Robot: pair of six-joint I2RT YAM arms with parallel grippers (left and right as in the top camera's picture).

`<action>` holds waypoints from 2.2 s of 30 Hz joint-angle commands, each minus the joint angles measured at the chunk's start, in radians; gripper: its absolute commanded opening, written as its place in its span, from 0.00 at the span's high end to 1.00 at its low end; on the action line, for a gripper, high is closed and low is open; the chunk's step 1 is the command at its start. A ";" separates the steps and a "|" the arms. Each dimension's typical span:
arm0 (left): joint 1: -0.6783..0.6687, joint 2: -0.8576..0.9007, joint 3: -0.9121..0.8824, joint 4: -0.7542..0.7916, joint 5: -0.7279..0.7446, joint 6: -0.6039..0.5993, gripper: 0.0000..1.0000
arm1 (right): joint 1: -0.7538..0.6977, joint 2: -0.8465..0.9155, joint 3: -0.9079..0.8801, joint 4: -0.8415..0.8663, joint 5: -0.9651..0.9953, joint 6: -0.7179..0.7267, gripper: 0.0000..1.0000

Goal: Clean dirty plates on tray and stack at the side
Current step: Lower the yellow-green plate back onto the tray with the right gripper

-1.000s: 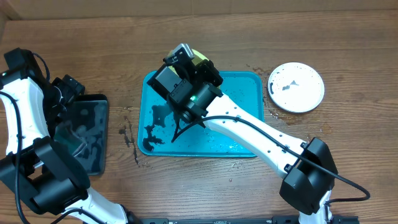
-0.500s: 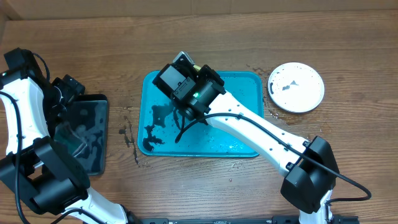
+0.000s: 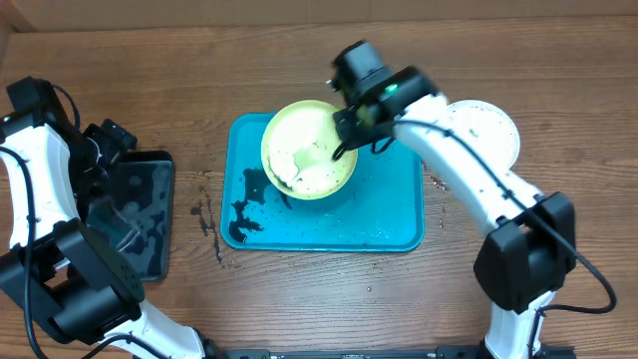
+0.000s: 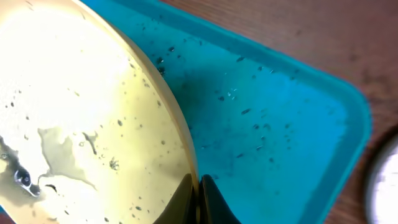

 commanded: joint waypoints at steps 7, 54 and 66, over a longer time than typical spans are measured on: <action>0.012 -0.015 -0.087 -0.042 -0.148 -0.075 0.00 | -0.038 0.005 -0.053 0.039 -0.179 0.030 0.96; 0.077 0.119 -0.169 0.049 -0.245 -0.020 0.96 | -0.038 0.005 -0.058 0.057 -0.175 0.029 0.96; 0.076 0.052 -0.068 -0.047 -0.022 0.060 0.96 | -0.034 0.005 -0.251 0.227 -0.092 0.039 0.96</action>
